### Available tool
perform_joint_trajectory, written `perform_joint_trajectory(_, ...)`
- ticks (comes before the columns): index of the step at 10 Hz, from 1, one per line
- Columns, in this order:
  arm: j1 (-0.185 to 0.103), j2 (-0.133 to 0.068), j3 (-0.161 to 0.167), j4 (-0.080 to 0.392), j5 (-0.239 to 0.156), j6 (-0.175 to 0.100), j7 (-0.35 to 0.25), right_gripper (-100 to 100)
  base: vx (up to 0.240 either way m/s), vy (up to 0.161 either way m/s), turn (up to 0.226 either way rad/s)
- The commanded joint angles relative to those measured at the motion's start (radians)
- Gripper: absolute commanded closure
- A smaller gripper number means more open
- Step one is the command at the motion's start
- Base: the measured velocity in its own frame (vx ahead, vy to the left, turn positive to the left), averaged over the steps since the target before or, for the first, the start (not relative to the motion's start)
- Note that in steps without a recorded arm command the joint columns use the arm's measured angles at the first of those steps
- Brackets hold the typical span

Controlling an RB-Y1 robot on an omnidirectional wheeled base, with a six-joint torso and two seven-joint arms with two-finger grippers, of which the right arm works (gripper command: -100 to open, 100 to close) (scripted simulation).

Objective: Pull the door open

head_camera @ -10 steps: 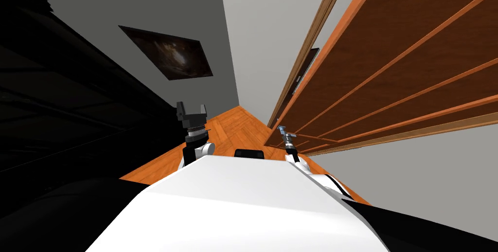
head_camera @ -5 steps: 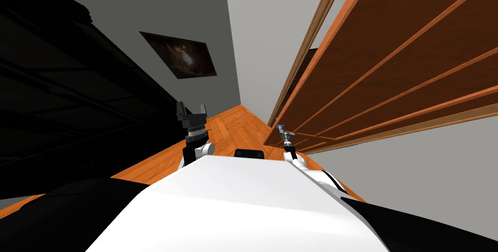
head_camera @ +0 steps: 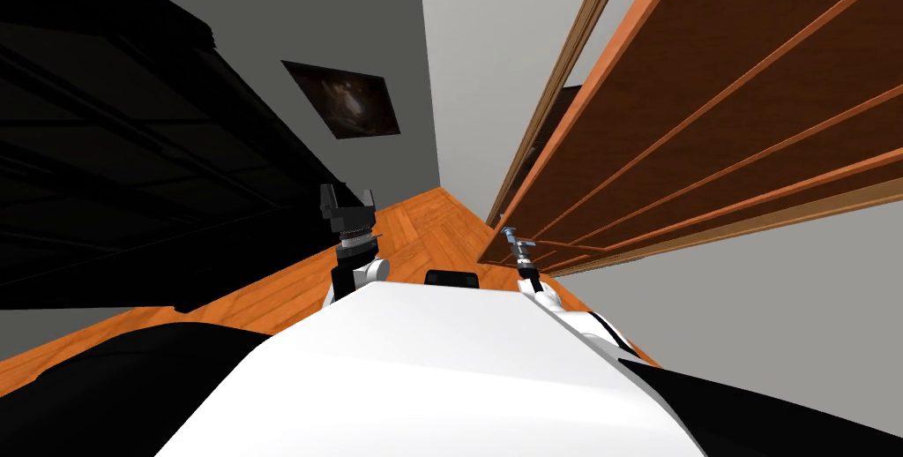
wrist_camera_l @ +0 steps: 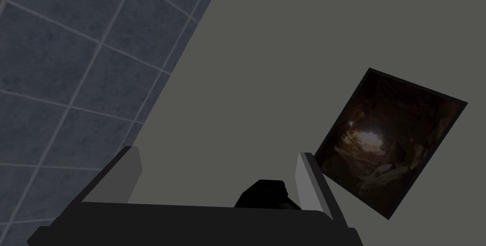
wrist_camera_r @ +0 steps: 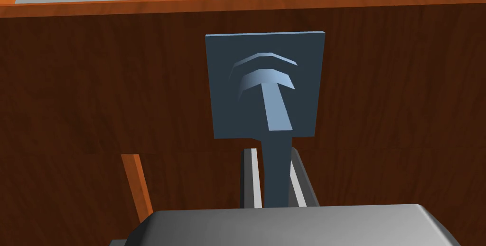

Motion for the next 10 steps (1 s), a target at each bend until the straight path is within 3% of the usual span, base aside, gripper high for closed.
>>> perform_joint_trajectory(1,0.021,-0.011,0.02,-0.008,0.011,-0.019,-0.022,100,-0.213,-0.048,0.092)
perform_joint_trajectory(5,0.046,-0.038,0.054,-0.012,0.031,-0.059,-0.063,100,-0.172,-0.061,0.08)
perform_joint_trajectory(6,0.045,-0.034,0.049,-0.016,0.028,-0.049,-0.056,100,-0.077,-0.027,0.017)
perform_joint_trajectory(7,0.063,-0.045,0.062,-0.013,0.033,-0.077,-0.071,100,-0.13,-0.049,0.125)
perform_joint_trajectory(9,0.068,-0.048,0.065,-0.011,0.034,-0.085,-0.074,100,-0.134,-0.053,0.091)
perform_joint_trajectory(10,0.078,-0.056,0.073,-0.009,0.036,-0.104,-0.083,100,-0.104,-0.034,0.09)
